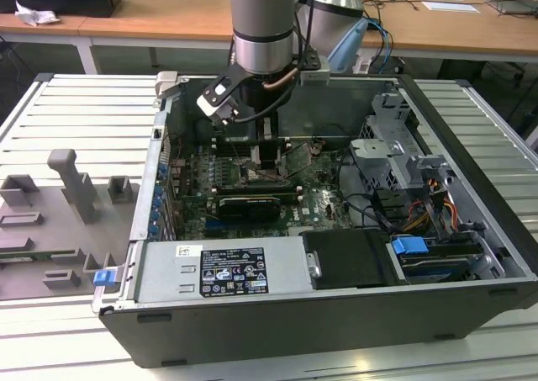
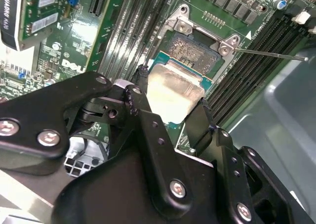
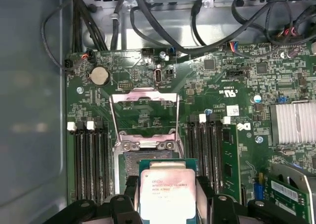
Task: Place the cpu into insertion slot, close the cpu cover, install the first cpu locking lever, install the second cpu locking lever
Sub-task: 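Place the cpu into insertion slot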
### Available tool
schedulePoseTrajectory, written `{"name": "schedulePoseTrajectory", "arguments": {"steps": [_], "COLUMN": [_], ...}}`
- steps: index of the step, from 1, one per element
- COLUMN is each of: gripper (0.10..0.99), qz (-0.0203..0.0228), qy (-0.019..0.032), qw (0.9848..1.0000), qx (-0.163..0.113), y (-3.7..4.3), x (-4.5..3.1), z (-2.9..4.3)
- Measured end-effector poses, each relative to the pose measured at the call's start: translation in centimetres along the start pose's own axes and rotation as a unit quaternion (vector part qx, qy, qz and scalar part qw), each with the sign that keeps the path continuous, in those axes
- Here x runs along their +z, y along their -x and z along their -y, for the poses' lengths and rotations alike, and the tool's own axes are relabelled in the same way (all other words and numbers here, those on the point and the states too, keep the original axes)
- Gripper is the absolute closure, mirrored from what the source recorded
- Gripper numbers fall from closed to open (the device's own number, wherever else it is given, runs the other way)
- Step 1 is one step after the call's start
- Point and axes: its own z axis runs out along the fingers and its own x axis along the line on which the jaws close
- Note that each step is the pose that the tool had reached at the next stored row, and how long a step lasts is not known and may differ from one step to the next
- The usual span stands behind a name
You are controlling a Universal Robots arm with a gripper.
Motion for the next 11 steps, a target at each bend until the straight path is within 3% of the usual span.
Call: {"name": "schedulePoseTrajectory", "arguments": {"steps": [11], "gripper": [0.545], "qz": [-0.0005], "qy": [-0.0001], "qw": [1.0], "qx": [-0.005], "y": [-0.38], "x": [0.38], "z": [0.06]}}
